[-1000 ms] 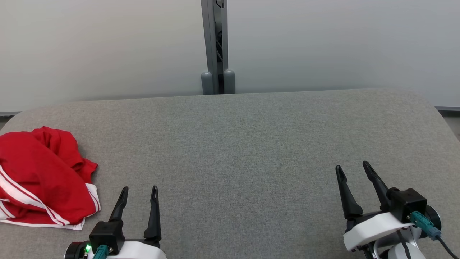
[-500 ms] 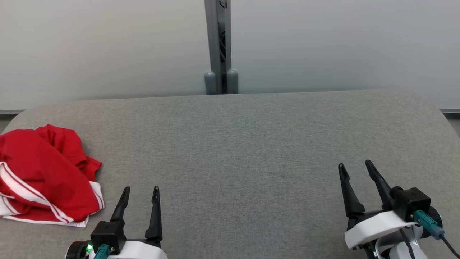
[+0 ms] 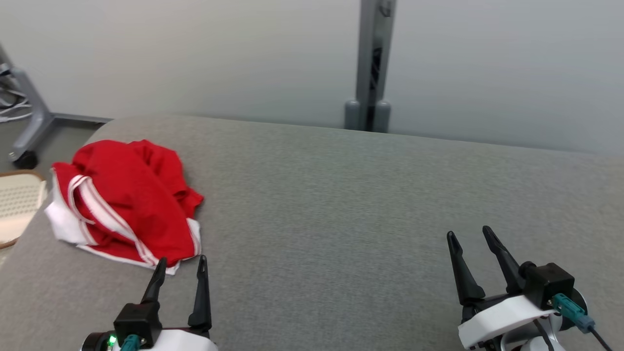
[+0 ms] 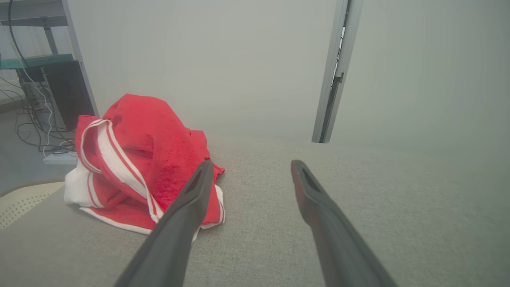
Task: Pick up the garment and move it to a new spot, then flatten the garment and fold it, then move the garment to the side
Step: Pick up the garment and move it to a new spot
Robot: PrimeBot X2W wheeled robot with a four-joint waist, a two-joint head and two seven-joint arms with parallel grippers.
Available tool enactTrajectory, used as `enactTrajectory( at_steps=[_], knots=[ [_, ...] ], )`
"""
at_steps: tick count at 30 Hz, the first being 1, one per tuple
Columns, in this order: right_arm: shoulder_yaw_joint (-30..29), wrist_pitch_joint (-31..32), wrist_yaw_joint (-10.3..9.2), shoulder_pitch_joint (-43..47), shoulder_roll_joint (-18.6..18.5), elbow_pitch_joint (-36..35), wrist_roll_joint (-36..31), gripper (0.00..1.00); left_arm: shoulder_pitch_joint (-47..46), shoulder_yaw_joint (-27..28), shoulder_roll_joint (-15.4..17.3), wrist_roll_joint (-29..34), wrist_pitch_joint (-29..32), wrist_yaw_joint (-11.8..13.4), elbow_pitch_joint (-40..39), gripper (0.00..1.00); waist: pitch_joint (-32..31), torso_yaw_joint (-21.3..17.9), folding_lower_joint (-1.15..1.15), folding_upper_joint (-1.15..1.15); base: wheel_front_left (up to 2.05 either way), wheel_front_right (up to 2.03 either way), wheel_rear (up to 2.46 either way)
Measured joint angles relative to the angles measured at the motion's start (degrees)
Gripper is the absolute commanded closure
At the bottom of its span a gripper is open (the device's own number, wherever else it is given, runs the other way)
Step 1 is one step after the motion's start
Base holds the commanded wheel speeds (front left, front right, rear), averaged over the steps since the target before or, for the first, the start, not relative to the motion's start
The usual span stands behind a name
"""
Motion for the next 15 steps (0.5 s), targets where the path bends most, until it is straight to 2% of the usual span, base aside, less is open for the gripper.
enactTrajectory(
  at_steps=[15],
  knots=[
    [2.86, -0.07, 0.01, 1.1, 0.03, -0.88, 1.81, 0.0, 2.03, 3.74, 0.02, 1.1, 0.01, -1.32, -0.63, 0.0, -1.44, 13.17, 0.0, 0.0, 0.0, 0.0, 0.0]
  ],
)
